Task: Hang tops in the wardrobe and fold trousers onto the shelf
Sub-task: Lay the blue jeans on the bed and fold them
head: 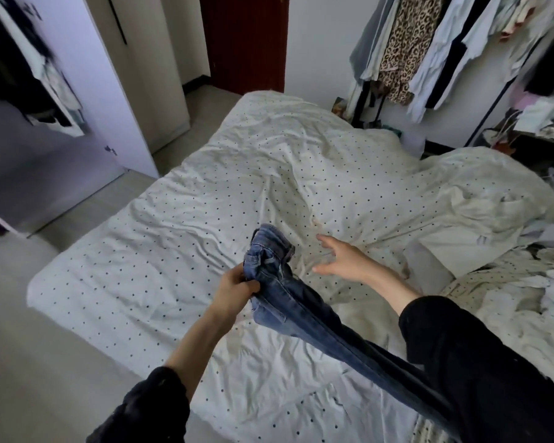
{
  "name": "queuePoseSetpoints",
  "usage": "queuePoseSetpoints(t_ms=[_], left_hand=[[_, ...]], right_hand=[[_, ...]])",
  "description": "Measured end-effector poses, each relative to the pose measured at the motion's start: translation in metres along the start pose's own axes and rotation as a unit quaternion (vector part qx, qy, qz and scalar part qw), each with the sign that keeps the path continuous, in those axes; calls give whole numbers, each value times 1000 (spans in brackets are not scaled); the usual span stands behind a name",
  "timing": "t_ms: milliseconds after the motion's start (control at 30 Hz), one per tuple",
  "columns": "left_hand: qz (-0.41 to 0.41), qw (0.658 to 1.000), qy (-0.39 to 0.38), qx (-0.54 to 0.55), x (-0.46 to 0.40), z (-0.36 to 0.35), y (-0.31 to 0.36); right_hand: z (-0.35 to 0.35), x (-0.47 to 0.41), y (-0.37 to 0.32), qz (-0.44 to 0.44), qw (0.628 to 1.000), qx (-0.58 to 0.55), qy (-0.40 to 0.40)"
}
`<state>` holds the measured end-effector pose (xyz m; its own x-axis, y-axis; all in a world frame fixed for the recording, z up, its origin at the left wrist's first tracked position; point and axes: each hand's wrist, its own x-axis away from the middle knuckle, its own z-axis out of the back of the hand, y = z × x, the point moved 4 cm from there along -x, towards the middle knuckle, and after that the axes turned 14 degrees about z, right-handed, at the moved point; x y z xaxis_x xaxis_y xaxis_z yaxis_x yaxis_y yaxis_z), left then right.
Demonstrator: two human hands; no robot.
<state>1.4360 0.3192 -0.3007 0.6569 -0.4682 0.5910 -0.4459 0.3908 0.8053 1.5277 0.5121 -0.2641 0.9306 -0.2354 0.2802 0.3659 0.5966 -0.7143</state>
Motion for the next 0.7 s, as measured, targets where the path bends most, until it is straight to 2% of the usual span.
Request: queuePoseSetpoints(t_ms=[67, 133, 267, 433, 500, 567, 633, 700], left_hand=[[-7, 1000, 19, 10, -6, 22, 4], [-27, 1000, 13, 1, -10, 30, 15], [-76, 997, 16, 1, -33, 68, 59], [-130, 990, -44, 37, -72, 124, 100], [-88, 993, 2, 73, -104, 173, 81], [16, 990, 98, 96, -145, 236, 35], [164, 964, 183, 105, -171, 285, -25], [280, 929, 213, 114, -188, 316, -74]], right_hand=[[-11, -22, -3, 10, 1000, -3, -17], [-14, -31, -7, 18, 1000, -16, 0], [-30, -86, -47, 82, 995, -53, 3], [-46, -143, -91, 147, 981, -115, 52], [-70, -171, -98, 155, 983, -95, 21], [-106, -211, -102, 142, 987, -64, -28], [-139, -245, -101, 122, 990, -27, -63], [-161, -278, -95, 85, 994, -7, -70]])
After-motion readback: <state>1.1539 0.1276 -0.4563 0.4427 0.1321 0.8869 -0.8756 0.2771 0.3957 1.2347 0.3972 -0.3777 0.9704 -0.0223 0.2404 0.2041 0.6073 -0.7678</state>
